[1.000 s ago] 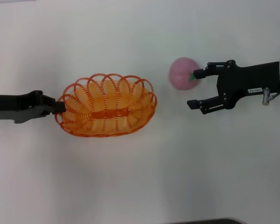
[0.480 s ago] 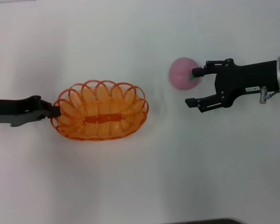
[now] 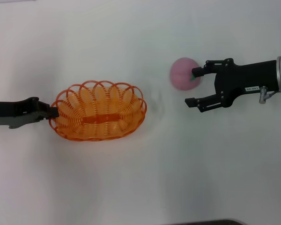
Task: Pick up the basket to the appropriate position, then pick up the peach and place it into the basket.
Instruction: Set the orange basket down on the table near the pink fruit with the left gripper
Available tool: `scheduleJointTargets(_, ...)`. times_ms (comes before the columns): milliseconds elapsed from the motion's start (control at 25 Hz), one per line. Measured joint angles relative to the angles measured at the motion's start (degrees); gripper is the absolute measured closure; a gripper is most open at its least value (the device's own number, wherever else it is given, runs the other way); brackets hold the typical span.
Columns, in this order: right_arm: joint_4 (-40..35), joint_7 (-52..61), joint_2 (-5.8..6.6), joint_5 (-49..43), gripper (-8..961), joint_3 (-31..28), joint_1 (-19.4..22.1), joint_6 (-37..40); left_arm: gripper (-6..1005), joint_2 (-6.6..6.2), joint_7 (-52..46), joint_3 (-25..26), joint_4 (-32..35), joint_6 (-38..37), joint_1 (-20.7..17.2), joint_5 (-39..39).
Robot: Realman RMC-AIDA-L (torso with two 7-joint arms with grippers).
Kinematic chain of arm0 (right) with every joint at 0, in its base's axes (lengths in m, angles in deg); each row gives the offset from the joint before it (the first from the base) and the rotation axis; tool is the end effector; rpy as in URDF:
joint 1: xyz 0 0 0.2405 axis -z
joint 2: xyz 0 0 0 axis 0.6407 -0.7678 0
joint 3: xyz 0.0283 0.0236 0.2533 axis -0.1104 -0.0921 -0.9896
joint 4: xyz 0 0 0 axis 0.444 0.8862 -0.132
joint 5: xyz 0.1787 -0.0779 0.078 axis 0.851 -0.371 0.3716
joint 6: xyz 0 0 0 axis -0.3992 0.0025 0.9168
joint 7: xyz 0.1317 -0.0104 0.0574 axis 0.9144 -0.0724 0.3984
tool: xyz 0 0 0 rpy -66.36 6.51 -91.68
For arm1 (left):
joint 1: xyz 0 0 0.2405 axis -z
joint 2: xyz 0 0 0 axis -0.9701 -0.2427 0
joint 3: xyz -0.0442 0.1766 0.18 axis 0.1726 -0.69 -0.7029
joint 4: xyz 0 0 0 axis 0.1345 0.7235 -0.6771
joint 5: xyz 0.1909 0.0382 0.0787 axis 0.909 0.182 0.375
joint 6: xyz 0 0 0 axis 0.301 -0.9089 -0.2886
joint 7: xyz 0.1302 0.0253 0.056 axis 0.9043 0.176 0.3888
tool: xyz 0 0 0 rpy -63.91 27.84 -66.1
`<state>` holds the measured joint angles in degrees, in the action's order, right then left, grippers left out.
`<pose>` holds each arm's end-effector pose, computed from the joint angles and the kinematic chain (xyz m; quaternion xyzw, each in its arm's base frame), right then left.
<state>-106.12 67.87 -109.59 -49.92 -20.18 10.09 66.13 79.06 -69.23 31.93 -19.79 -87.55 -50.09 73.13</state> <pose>0.2816 0.3328 -0.0038 -0.9765 0.1314 0.1051 0.1343 -0.2952 0.3135 0.0048 -0.7174 -0.6787 -0.1052 0.1169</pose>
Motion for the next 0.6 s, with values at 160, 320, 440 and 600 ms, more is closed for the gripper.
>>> scheduleJointTargets(160, 0.2, -0.1, 0.0, 0.0, 24, 0.0, -0.1, -0.1, 942, 0.05, 0.0, 0.2, 0.0, 0.0, -0.1, -0.3)
scheduleJointTargets(320, 0.2, -0.1, 0.0, 0.0, 25, 0.0, -0.2, -0.1, 930, -0.01, -0.2, 0.1, -0.1, -0.5, -0.3, -0.8)
scheduleJointTargets(440, 0.3, -0.2, -0.01, 0.0, 25, 0.0, -0.3, -0.1, 896, -0.08, -0.3, 0.1, -0.3, -0.8, -0.3, -0.8)
scheduleJointTargets(600, 0.3, -0.3, -0.09, 0.0, 25, 0.0, -0.3, -0.1, 828, -0.15, 0.0, 0.3, -0.3, -1.5, -0.5, -2.2)
